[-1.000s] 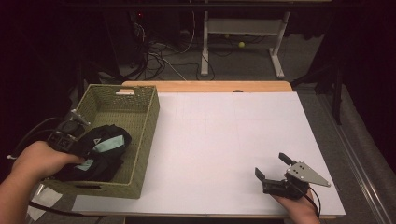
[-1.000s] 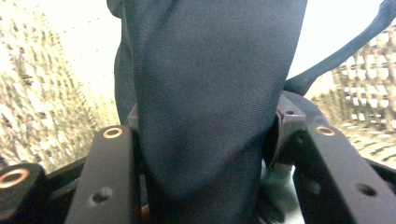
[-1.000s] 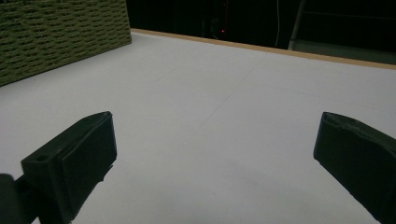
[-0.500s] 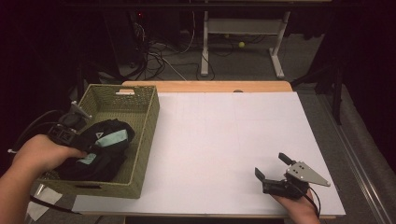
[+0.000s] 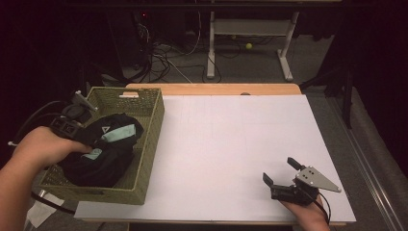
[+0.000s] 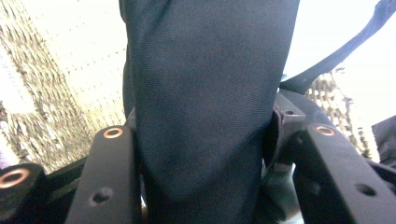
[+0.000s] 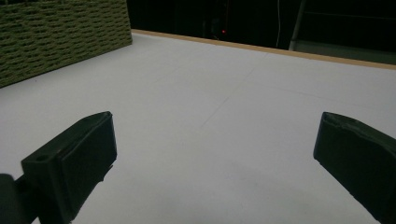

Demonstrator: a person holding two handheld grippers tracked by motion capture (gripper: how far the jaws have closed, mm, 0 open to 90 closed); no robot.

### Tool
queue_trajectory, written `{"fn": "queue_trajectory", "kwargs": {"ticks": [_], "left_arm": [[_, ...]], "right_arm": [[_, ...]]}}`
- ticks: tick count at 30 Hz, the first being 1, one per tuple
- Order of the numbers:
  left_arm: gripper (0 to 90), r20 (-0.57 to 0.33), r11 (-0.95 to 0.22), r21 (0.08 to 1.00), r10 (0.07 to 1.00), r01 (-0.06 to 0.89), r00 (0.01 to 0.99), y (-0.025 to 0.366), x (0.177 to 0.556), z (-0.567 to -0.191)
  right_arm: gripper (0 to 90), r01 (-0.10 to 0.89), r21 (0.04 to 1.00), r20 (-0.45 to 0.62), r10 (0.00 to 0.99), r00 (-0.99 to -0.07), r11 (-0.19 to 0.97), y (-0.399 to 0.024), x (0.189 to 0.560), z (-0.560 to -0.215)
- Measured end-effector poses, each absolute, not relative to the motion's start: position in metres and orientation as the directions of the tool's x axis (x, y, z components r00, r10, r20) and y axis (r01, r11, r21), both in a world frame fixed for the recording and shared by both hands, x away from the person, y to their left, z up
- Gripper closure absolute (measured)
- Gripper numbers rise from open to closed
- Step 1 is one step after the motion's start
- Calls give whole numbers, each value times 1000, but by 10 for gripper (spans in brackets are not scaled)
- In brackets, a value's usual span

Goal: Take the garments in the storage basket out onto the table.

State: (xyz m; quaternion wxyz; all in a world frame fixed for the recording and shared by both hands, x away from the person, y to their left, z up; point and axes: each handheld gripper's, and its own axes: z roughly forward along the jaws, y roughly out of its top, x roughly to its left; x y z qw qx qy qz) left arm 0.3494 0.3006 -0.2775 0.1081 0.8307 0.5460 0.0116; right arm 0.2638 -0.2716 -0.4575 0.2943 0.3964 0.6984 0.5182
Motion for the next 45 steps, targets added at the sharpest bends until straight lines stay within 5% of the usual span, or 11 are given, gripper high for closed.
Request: {"fn": "queue_trajectory", "kwargs": {"ticks": [45], "left_arm": [[474,-117,-436,266,871,860,477,262,357,-199]], "right_arm": [[0,247,957,-4,857,-515,153,-272,263,-457]]}}
